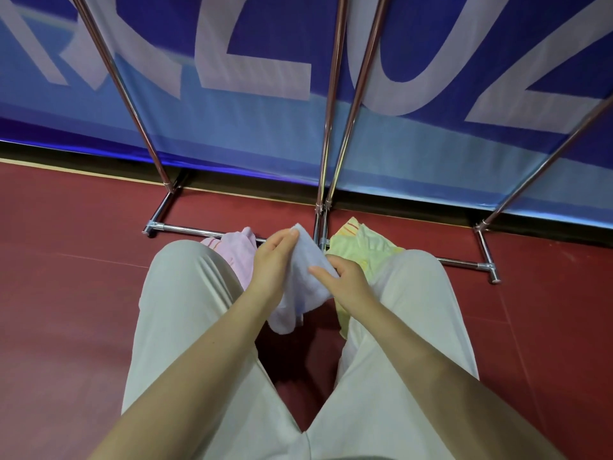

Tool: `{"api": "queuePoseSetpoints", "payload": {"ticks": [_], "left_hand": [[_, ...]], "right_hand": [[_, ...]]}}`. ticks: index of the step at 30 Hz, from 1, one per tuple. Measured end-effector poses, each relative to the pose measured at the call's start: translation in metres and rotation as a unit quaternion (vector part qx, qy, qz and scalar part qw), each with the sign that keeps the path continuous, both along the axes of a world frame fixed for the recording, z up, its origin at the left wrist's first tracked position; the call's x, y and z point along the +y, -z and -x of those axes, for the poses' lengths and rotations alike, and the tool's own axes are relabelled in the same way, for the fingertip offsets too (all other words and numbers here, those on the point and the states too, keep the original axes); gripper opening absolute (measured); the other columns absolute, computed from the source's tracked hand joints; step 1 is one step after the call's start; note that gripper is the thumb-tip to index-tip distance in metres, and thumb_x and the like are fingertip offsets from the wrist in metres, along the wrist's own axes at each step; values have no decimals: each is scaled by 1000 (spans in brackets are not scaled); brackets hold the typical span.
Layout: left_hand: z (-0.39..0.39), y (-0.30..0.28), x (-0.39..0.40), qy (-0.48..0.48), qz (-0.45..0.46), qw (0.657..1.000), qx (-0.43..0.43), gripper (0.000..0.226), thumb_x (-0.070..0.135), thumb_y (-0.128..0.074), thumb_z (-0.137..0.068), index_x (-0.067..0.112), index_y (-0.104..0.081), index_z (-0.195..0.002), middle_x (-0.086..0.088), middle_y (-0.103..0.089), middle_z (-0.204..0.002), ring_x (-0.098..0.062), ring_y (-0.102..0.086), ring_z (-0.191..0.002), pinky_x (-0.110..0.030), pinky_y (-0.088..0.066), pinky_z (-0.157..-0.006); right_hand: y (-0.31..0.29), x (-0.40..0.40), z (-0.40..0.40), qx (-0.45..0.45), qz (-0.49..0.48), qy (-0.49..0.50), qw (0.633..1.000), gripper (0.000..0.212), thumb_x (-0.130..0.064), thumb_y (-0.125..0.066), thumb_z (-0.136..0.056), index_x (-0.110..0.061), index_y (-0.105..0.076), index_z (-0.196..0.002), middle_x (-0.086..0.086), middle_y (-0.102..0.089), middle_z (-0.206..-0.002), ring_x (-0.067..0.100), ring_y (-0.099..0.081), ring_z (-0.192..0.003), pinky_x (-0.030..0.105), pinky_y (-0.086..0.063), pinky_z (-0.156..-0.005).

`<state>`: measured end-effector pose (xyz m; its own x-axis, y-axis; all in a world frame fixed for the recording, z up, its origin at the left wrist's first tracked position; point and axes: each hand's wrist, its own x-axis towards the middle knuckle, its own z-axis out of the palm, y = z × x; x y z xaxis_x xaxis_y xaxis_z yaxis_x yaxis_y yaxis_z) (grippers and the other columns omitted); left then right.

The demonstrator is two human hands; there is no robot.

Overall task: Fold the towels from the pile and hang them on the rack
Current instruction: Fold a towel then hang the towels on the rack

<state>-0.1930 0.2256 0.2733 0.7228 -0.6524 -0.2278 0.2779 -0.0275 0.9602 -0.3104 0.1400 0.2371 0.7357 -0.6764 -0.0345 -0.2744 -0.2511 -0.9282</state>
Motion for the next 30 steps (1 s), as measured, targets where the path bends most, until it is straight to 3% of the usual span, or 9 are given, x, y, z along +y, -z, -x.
{"api": "queuePoseSetpoints", "payload": {"ticks": [2,7,11,13,15,18,21,25,30], "left_hand": [[-6,-1,1,-20,18,999,18,17,23,-54,-98,26,-68,-90,32,-64,-73,5,-56,-95,-24,-40,-91],[-26,-10,12,-47,83,992,85,17,17,-49,-100,11,-65,-103,-6,-66,-105,-15,-60,-101,-29,-45,-93],[-57,-15,31,-95,155,975,124,18,23,-48,-100,14,-63,-104,0,-73,-100,-12,-67,-99,-36,-49,-96],[-69,-16,38,-146,150,969,129,17,25,-45,-102,18,-60,-104,4,-70,-99,-7,-67,-92,-29,-55,-81],[-77,-15,43,-190,152,959,148,16,26,-47,-102,18,-59,-94,6,-61,-88,-5,-60,-73,-20,-54,-60],[-87,-9,44,-201,136,957,157,21,23,-47,-101,18,-52,-81,10,-47,-58,-4,-38,-42,-17,-40,-46],[-82,-8,41,-219,57,969,96,22,16,-46,-97,21,-50,-76,9,-36,-54,-5,-30,-40,-19,-32,-44],[-59,-5,31,-152,-48,987,-34,5,16,-58,-93,21,-58,-93,5,-46,-65,-6,-38,-47,-19,-38,-50],[-20,7,11,-23,-45,997,-60,27,7,-41,-101,19,-65,-100,1,-52,-61,-4,-31,-38,-16,-28,-39]], "right_hand": [[8,5,-1,35,-14,-15,999,42,-29,-67,-87,-18,-38,-58,-7,-34,-58,8,-31,-55,28,-26,-56],[34,9,-3,197,34,-103,974,49,-44,-60,-90,-17,-38,-56,-2,-38,-57,13,-37,-54,33,-28,-58],[43,-5,1,303,56,-151,939,51,-47,-56,-92,-17,-37,-55,-2,-40,-57,16,-41,-57,33,-29,-58],[44,-15,3,334,45,-162,928,48,-46,-55,-93,-19,-42,-56,-3,-44,-58,12,-42,-57,28,-32,-56],[43,-18,2,312,17,-152,938,46,-49,-58,-90,-14,-50,-61,-1,-51,-60,14,-50,-60,32,-43,-61],[30,-11,-4,216,-28,-117,969,36,-43,-64,-87,-11,-58,-72,2,-57,-68,14,-53,-64,33,-46,-67],[0,-7,-1,98,-88,-82,988,22,-33,-70,-84,-13,-63,-76,-3,-59,-74,7,-55,-70,24,-43,-71],[-25,-14,14,-23,-189,-22,981,9,-32,-67,-76,-27,-68,-69,-5,-64,-74,14,-58,-78,30,-44,-77],[-33,-17,24,-39,-76,7,996,13,-18,-60,-91,-23,-64,-80,-6,-64,-81,6,-58,-81,23,-44,-80]]}}
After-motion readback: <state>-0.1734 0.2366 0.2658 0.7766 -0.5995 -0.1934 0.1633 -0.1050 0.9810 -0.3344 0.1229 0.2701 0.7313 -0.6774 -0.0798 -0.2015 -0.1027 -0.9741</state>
